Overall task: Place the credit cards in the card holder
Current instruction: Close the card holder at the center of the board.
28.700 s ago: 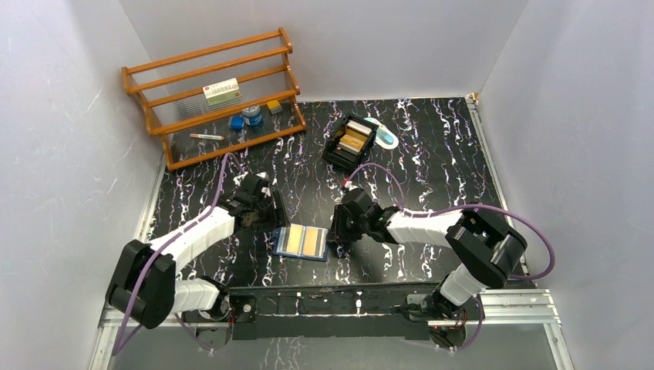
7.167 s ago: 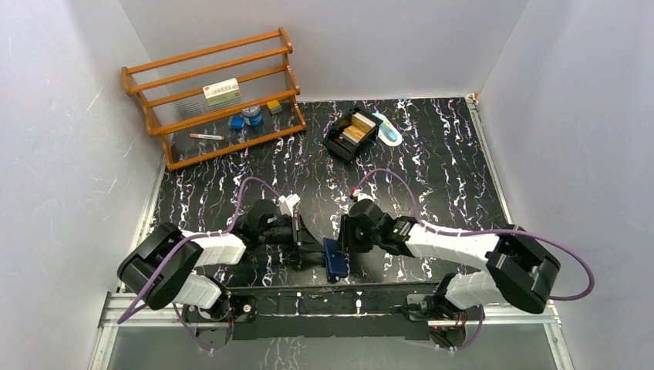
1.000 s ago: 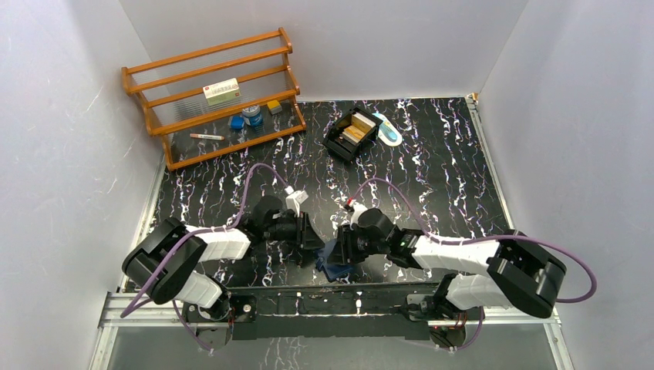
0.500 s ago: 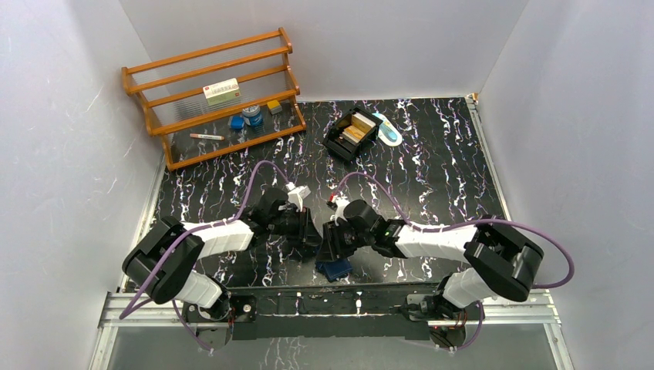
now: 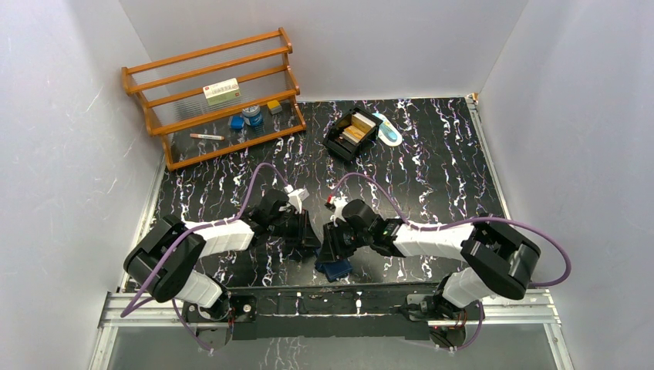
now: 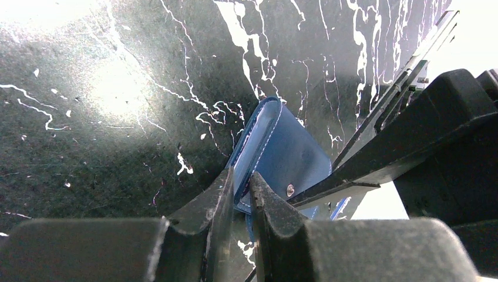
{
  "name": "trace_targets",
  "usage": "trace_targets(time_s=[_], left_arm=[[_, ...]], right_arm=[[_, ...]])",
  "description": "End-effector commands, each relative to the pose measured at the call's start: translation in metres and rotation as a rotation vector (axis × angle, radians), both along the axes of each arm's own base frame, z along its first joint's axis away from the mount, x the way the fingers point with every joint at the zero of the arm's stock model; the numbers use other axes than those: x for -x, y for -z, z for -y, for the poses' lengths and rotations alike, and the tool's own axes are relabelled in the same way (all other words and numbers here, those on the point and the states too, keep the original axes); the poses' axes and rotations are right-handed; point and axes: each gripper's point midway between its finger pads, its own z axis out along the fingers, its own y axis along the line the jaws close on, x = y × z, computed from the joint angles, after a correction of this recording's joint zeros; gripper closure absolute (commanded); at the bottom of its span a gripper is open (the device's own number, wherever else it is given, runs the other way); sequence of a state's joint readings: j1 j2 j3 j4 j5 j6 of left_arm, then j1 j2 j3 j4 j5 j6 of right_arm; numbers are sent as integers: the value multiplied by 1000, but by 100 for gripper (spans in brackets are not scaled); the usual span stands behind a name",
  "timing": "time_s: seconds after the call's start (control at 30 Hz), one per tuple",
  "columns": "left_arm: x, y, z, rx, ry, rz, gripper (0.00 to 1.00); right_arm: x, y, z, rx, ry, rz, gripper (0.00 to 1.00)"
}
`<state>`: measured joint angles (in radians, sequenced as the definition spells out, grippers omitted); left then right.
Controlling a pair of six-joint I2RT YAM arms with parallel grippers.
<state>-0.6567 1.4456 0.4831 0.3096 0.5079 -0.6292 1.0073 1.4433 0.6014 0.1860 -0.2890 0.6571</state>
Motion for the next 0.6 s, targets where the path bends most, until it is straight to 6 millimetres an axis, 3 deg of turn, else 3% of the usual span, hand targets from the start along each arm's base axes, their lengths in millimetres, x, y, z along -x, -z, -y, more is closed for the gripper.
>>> trace_targets(time_s=[0.0, 0.2, 0.4, 0.57], left_arm=[[1, 0, -2, -5, 0, -4, 85], [2, 1, -3, -7, 0, -7, 85], [3, 1, -3, -12, 1, -9, 85], [5, 8, -8, -47, -3, -27, 85]], right_arm=[[-6, -10, -11, -40, -18, 24, 60], [-7, -12, -13, -47, -15, 21, 67], [-8, -15, -8, -52, 19, 27, 99], [-9, -19, -1, -56, 69, 29, 100]])
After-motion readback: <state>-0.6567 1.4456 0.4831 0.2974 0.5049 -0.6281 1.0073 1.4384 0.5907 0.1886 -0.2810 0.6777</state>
